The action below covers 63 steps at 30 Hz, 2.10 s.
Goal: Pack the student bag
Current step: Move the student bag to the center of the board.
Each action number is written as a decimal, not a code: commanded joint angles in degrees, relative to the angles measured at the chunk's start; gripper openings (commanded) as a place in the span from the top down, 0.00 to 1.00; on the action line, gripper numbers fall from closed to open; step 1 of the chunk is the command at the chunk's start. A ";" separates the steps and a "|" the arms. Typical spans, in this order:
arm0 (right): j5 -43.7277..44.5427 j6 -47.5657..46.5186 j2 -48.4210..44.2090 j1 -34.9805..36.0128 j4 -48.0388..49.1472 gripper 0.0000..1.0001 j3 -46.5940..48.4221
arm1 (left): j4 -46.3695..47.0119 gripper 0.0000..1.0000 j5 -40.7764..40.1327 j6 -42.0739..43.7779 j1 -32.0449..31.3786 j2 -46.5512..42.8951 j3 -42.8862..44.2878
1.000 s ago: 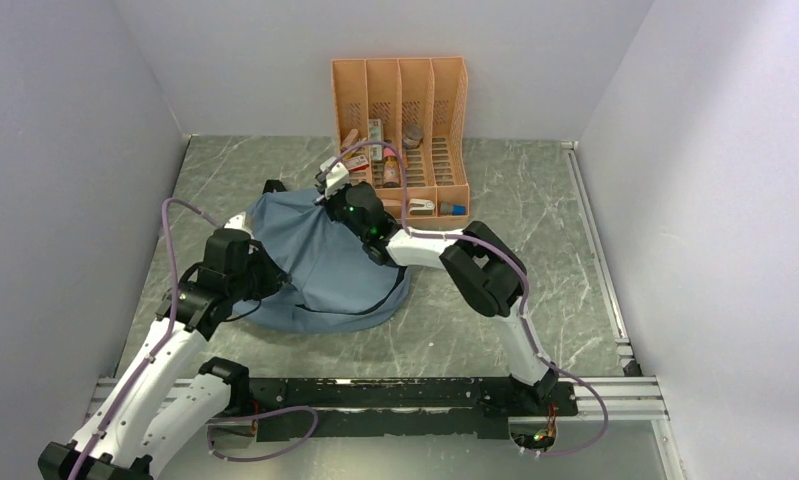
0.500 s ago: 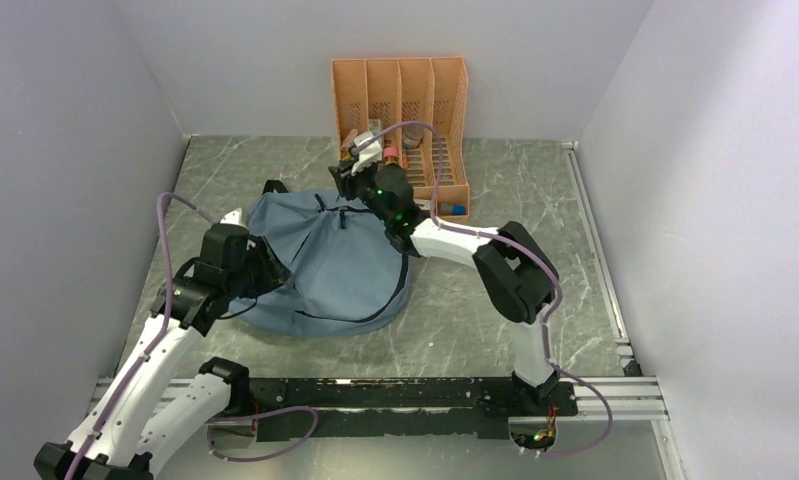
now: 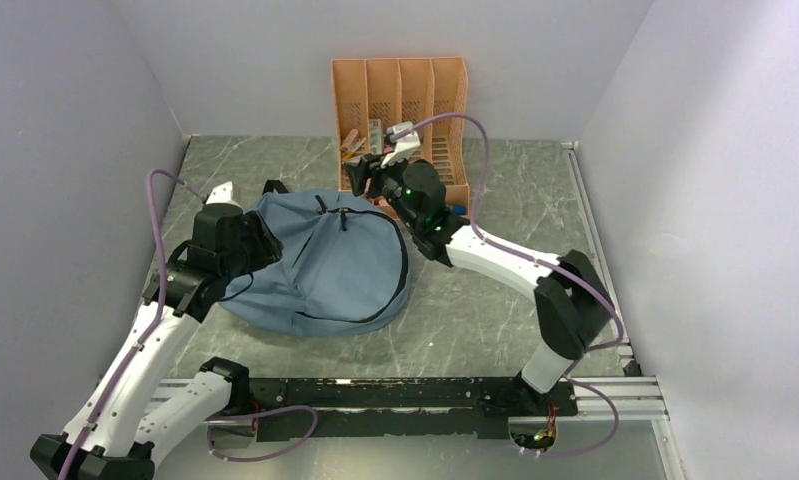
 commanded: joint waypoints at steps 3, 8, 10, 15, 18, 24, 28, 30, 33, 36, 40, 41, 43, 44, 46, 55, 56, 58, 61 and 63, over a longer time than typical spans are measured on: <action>5.29 7.23 -7.85 -0.58 -18.70 0.36 -1.38 | 6.03 0.45 -0.79 2.79 0.15 0.82 -0.80; 6.23 11.04 -12.80 -0.92 -28.32 0.34 -4.82 | 8.38 0.45 -0.52 5.24 0.15 1.88 -1.66; 6.23 12.29 -14.96 -1.32 -31.34 0.34 -6.61 | 8.85 0.45 -0.66 6.36 0.15 1.96 -1.90; 4.47 13.38 -19.08 -2.29 -36.88 0.34 -10.32 | 10.46 0.45 -1.55 8.45 0.15 0.80 -3.55; 3.01 14.86 -19.83 -2.76 -39.10 0.33 -11.61 | 11.35 0.45 -1.79 9.68 0.15 -0.02 -4.61; -0.84 18.03 -18.72 -3.07 -38.90 0.31 -13.31 | 12.19 0.42 -2.25 10.89 -0.13 -1.38 -6.58; -2.49 19.55 -16.84 -3.07 -38.64 0.30 -12.93 | 12.24 0.41 -2.46 10.98 -0.87 -1.76 -6.63; -2.92 20.20 -16.28 -3.19 -37.69 0.30 -13.25 | 12.18 0.41 -2.76 10.97 -1.07 -1.80 -6.55; -3.76 20.60 -15.05 -3.31 -36.82 0.30 -13.33 | 11.65 0.41 -3.32 10.84 -1.08 -1.52 -6.34; -4.06 19.97 -13.22 -3.31 -37.69 0.30 -12.65 | 11.38 0.41 -3.99 10.58 -1.08 -1.41 -6.28; 0.09 19.67 -13.12 -3.29 -36.97 0.30 -14.70 | 11.70 0.40 -4.13 10.68 -1.08 -1.05 -6.34; 0.86 19.34 -12.99 -3.31 -36.72 0.30 -15.12 | 11.29 0.40 -4.75 10.61 -1.08 -0.87 -6.02; 1.13 18.33 -12.15 -3.31 -36.81 0.30 -15.18 | 10.63 0.39 -6.22 10.13 -1.08 -0.84 -5.89; 0.77 17.91 -11.53 -3.31 -37.12 0.30 -14.96 | 10.77 0.39 -6.49 10.09 -1.08 -1.02 -5.99; -0.26 17.46 -10.37 -3.30 -37.35 0.30 -14.62 | 10.80 0.39 -6.76 9.94 -1.08 -1.18 -6.10; -10.39 16.00 -7.37 -3.29 -34.25 0.29 -15.28 | 10.07 0.38 -7.03 9.48 -1.08 -0.22 -6.11; -11.20 15.83 -7.05 -3.27 -34.29 0.29 -15.16 | 10.07 0.38 -7.11 9.47 -1.08 0.04 -6.11; -12.42 15.49 -6.47 -3.24 -34.24 0.30 -14.98 | 10.12 0.38 -7.24 9.41 -1.08 0.55 -6.09; -14.26 15.06 -5.56 -3.31 -32.74 0.33 -14.64 | 10.69 0.39 -7.22 9.47 -1.08 1.37 -6.27; -15.58 14.75 -4.88 -3.31 -32.62 0.36 -14.20 | 10.88 0.39 -7.33 9.66 -1.08 2.07 -6.01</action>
